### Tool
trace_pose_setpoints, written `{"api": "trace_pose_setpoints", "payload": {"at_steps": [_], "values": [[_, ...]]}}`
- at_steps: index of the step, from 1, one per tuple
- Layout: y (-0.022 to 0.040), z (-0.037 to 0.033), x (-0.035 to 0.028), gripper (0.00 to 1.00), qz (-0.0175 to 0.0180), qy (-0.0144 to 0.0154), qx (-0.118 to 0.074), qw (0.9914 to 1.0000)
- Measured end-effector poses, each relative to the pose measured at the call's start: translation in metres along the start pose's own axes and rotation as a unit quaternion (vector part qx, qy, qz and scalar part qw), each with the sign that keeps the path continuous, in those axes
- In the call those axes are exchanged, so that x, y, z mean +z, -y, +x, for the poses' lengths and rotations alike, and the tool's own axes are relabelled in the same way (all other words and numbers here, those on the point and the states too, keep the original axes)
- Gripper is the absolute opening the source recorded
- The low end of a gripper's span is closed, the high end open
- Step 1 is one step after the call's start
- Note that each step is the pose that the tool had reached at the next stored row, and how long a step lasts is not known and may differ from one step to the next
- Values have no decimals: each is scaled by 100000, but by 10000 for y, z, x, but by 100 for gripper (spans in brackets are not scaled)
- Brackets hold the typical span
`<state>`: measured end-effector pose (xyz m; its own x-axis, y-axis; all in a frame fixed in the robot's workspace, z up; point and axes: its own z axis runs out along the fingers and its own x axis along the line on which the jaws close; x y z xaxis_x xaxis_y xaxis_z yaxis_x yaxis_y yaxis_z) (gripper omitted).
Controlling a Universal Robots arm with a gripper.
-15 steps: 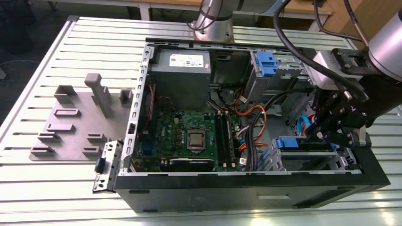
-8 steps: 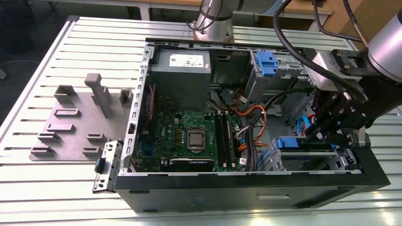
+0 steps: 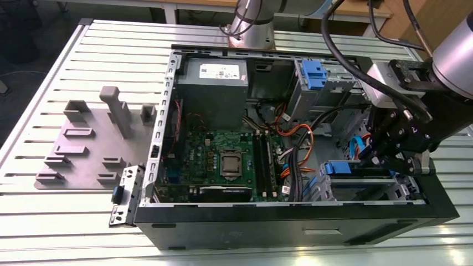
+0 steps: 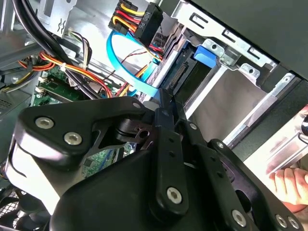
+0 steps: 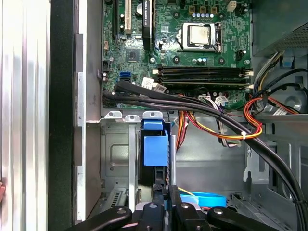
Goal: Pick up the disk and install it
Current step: 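Insert the first disk wire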
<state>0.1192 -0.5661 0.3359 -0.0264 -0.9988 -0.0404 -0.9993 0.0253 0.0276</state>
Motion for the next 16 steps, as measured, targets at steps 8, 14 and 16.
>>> {"api": "trace_pose_setpoints", "payload": {"at_steps": [8, 14, 16], "values": [[0, 1, 26, 16, 1, 1, 3, 100000], [1, 3, 52, 16, 0, -9, 0, 100000], [1, 3, 55, 16, -1, 7, 1, 100000]]}}
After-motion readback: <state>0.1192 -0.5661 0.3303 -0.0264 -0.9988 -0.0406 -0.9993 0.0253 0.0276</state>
